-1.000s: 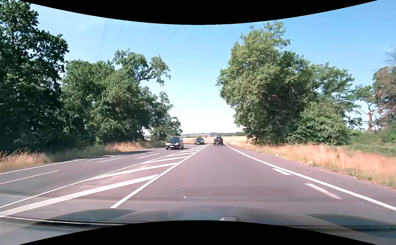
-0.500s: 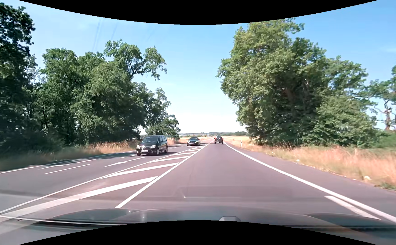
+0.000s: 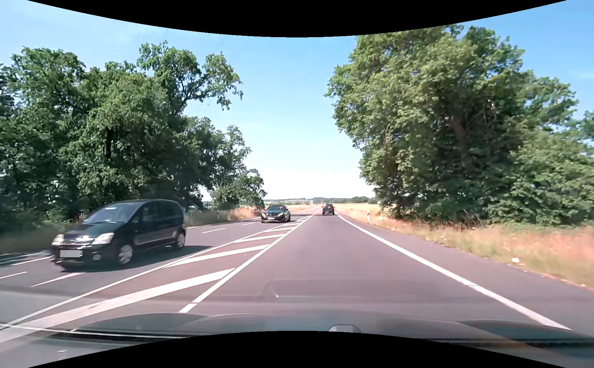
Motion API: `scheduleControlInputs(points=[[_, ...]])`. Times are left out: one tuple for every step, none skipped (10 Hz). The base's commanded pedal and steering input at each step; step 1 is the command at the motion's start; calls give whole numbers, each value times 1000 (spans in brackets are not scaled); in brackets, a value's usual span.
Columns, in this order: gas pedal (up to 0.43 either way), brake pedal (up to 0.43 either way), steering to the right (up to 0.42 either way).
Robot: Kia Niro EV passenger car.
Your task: Follow the waypoints while adhering to traffic rules and regulations
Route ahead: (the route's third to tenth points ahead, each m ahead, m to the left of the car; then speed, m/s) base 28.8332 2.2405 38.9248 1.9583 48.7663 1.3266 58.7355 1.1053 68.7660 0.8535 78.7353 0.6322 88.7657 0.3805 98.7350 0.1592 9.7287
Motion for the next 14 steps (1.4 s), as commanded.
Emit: scheduleControlInputs(points=[[280, 0, -1], [280, 0, -1], [280, 0, -1], [280, 0, -1], [280, 0, -1], [280, 0, -1], [280, 0, -1], [280, 0, 1], [280, 0, 4], [280, 0, 5], [280, 0, 5], [287, 0, 5], [287, 0, 4], [287, 0, 5]])
